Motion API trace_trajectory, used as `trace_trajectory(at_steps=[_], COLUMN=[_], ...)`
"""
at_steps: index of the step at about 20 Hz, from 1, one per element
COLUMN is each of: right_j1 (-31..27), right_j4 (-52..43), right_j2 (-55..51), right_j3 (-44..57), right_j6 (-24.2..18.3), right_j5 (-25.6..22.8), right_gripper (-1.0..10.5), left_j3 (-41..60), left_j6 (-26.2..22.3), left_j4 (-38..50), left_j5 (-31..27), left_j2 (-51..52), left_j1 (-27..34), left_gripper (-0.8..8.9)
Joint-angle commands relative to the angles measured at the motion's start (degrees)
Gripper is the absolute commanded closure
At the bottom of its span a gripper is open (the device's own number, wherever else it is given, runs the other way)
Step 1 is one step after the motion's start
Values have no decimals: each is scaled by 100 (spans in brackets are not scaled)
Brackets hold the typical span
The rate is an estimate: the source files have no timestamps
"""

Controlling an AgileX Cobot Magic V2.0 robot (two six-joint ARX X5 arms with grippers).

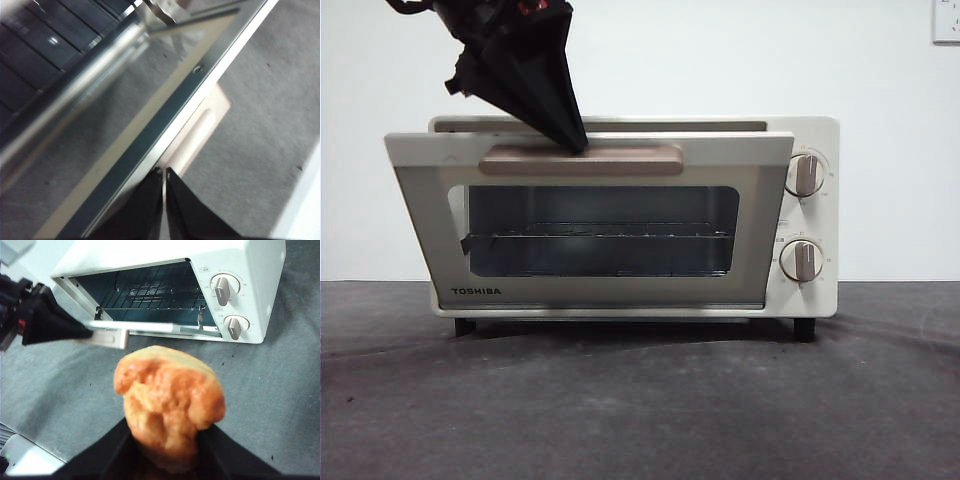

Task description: The left arm flap open the oven, the right arm pick bread and place it into oven, the left arm flap close the oven

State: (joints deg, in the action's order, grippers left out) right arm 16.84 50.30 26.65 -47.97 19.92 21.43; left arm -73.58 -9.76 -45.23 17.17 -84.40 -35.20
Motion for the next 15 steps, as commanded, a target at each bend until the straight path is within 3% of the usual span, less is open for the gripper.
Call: trace_trajectory(at_steps=[1,15], right_j1=[28,28], right_j4=[-52,-57], right_j2=[11,11], right_j3=[-85,-85], right_j6=[-48,-114], right_j5=[20,-13], right_gripper=[815,815], left_j3=[151,2111], left_j6=[37,798], left_j4=[184,1453], left_j5=[-236,-238], left_j2=[-136,734], left_j1=[-55,-208], left_gripper=[796,796])
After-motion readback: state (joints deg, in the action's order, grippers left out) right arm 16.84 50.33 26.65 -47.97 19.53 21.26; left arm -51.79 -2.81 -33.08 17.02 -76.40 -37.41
